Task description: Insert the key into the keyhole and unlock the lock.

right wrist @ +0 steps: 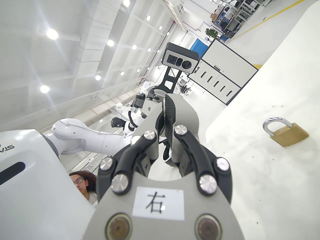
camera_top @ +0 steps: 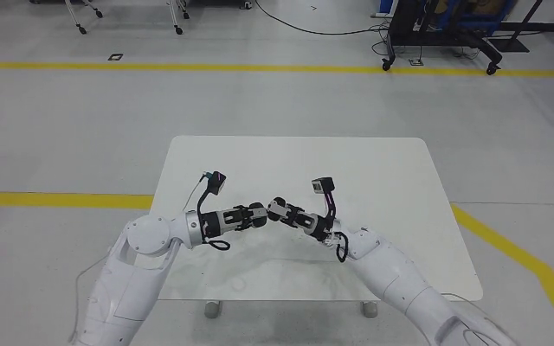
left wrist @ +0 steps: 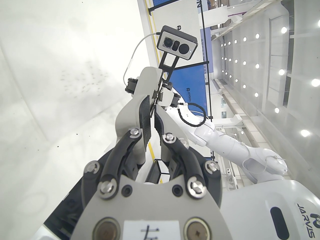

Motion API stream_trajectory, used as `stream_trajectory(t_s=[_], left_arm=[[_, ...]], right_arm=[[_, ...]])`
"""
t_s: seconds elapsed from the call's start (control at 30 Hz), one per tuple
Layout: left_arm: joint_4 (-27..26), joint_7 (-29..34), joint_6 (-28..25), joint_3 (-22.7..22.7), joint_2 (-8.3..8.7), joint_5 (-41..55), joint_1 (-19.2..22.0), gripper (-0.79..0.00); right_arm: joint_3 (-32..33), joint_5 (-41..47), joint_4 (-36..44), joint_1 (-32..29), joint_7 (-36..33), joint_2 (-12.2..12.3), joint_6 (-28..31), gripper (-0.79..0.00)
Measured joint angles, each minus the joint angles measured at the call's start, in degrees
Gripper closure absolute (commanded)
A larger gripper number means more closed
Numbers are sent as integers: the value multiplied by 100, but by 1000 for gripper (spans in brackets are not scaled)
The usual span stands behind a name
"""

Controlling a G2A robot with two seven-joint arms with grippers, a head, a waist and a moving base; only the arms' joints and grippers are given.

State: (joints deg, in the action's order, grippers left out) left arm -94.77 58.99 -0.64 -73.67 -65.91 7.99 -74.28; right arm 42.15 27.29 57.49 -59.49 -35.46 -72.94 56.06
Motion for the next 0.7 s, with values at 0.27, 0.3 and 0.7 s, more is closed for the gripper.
stream_trajectory(t_s=[0.27, 0.3, 0.7], left_arm=[[-56, -129, -14, 20, 33, -63, -30, 0], [-64, -152, -16, 22, 38, -70, -36, 0], [-170, -442, -5, 46, 80, -199, -96, 0]], right_arm=[[73, 93, -66, -20, -104, -27, -20, 0], [79, 104, -68, -22, -135, -31, -36, 0], [154, 136, -65, -20, -343, -70, -183, -259]])
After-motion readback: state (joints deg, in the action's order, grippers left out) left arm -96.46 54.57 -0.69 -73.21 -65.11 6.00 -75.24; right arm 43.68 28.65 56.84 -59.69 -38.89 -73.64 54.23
